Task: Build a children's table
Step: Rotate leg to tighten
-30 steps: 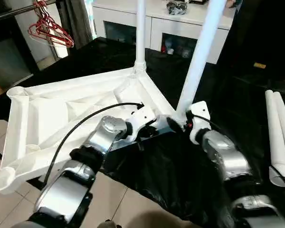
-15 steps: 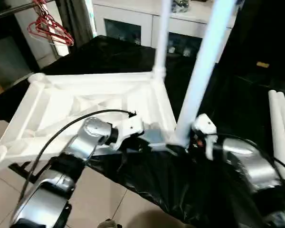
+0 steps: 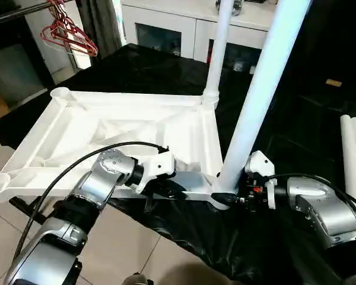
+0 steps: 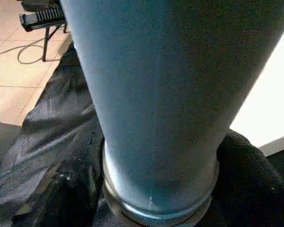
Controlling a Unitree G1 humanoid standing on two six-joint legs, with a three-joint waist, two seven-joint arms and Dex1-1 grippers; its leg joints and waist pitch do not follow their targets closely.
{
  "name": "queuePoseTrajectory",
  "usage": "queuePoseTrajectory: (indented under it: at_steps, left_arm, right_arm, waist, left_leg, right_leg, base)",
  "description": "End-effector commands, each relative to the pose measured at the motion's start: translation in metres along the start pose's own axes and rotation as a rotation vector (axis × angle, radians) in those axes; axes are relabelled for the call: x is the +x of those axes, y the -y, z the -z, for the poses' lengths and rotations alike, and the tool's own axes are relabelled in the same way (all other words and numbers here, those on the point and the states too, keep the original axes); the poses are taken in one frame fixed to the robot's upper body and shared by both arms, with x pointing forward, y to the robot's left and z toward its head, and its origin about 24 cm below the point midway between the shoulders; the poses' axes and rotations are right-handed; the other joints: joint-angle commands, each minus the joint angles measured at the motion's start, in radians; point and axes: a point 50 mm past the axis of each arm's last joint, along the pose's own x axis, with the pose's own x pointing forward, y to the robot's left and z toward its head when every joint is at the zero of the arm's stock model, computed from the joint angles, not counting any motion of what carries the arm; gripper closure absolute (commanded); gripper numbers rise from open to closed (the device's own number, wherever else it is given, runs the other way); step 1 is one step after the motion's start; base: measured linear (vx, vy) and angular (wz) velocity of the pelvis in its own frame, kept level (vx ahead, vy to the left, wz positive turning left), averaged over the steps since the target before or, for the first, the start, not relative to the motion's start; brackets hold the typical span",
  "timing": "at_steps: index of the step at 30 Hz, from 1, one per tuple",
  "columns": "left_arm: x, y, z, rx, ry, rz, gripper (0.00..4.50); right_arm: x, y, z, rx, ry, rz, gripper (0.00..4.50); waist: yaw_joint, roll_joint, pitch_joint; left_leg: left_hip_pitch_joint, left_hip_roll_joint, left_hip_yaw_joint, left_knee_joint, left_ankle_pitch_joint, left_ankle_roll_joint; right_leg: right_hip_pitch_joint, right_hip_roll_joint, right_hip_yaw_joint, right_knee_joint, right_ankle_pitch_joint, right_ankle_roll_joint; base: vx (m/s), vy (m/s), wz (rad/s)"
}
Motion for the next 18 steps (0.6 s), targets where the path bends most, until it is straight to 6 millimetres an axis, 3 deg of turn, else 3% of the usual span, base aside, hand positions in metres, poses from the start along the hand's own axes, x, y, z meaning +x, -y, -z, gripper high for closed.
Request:
queuePoseTrajectory:
  at_steps: [1,6,8,11,13,16,18]
  left_arm:
    - [0.004,-0.004,-0.012,0.031,0.038,-0.031,4.50]
    - [0.009,-0.019,-0.016,-0.001,0.054,-0.176,4.50]
    - [0.015,-0.037,-0.023,-0.060,0.053,-0.354,4.50]
    - [0.022,-0.052,-0.034,-0.104,0.073,-0.514,4.50]
    - [0.024,-0.055,-0.037,-0.121,0.081,-0.540,4.50]
    - [0.033,-0.060,-0.047,-0.126,0.097,-0.594,4.50]
    - [0.040,-0.059,-0.054,-0.098,0.111,-0.580,4.50]
  right_arm:
    - [0.011,-0.010,-0.003,-0.017,0.019,-0.061,1.73]
    - [0.021,-0.005,0.000,0.002,0.054,0.055,1.78]
    - [0.035,0.013,0.009,0.057,0.027,0.314,1.79]
    - [0.047,0.027,0.012,0.152,0.030,0.540,1.81]
    - [0.049,0.030,0.012,0.185,0.038,0.586,1.81]
    - [0.055,0.037,0.008,0.228,0.062,0.721,1.81]
    - [0.058,0.036,0.006,0.249,0.091,0.733,1.11]
  waist:
    - [-0.003,-0.012,-0.070]
    - [-0.005,-0.015,-0.067]
    - [-0.010,-0.016,-0.064]
    - [-0.017,-0.017,-0.063]
    - [-0.020,-0.016,-0.066]
    - [-0.019,-0.016,-0.071]
    - [-0.016,-0.015,-0.076]
  left_leg:
    - [0.016,0.047,-0.015,-0.069,-0.198,0.050]
    - [0.020,0.041,-0.015,-0.070,-0.226,0.029]
    - [0.019,0.037,-0.016,-0.072,-0.239,0.016]
    - [0.022,0.035,-0.020,-0.075,-0.256,-0.008]
    - [0.024,0.035,-0.021,-0.074,-0.257,-0.008]
    - [0.019,0.035,-0.017,-0.071,-0.207,0.012]
    - [0.016,0.034,-0.017,-0.067,-0.164,0.026]
  right_leg:
    - [0.046,-0.077,0.047,-0.075,-0.230,-0.205]
    - [0.043,-0.079,0.047,-0.086,-0.308,-0.185]
    - [0.040,-0.078,0.045,-0.091,-0.359,-0.168]
    - [0.040,-0.080,0.044,-0.100,-0.423,-0.141]
    - [0.040,-0.081,0.044,-0.099,-0.411,-0.144]
    - [0.044,-0.077,0.048,-0.089,-0.295,-0.165]
    - [0.050,-0.078,0.047,-0.079,-0.211,-0.182]
  base:
    - [0.000,0.000,0.00]
    - [0.000,0.000,0.00]
    - [0.000,0.000,0.00]
    - [0.000,0.000,0.00]
    - [0.000,0.000,0.00]
    - [0.000,0.000,0.00]
    - [0.000,0.000,0.00]
